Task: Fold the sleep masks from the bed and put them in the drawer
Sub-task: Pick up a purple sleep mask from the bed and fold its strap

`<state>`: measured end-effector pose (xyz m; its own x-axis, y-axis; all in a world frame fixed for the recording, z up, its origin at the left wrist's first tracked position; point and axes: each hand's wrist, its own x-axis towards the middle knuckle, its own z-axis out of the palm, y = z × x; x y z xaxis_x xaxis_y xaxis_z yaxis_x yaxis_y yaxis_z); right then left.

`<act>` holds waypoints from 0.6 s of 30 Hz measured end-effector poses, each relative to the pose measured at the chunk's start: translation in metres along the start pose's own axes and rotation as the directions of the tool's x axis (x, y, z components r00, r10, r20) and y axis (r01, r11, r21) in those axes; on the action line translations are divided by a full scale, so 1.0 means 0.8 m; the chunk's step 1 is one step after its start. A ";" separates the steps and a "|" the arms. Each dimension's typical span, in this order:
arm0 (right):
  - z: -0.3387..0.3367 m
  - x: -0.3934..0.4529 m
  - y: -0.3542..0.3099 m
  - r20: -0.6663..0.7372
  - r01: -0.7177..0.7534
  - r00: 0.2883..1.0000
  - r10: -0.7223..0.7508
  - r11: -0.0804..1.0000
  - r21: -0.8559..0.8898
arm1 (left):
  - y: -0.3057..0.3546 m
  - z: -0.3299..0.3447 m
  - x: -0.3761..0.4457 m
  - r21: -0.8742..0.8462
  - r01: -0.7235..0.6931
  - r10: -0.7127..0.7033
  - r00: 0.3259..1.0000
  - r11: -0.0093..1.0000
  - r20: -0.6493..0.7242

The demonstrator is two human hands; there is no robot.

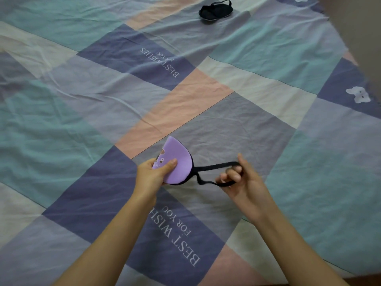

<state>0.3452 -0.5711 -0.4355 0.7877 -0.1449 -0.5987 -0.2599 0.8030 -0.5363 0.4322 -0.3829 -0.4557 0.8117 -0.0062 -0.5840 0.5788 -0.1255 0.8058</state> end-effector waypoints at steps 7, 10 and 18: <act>-0.012 0.032 -0.013 0.024 0.127 0.992 -0.126 0.937 -0.325 | -0.012 -0.004 -0.006 -0.008 0.041 -0.040 0.993 0.999 0.114; -0.032 0.038 0.000 0.069 0.108 0.989 -0.131 0.326 -0.939 | -0.005 -0.009 -0.004 -0.099 0.001 0.009 0.994 0.995 0.107; -0.007 -0.010 -0.007 0.195 0.131 0.980 0.036 0.621 -0.773 | -0.011 -0.026 0.007 -0.192 -0.011 -0.005 0.997 0.981 -0.082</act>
<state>0.3370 -0.5777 -0.4313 0.8718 -0.0003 -0.4898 -0.4895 0.0331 -0.8714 0.4331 -0.3613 -0.4640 0.8123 0.0761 -0.5782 0.5744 0.0673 0.8158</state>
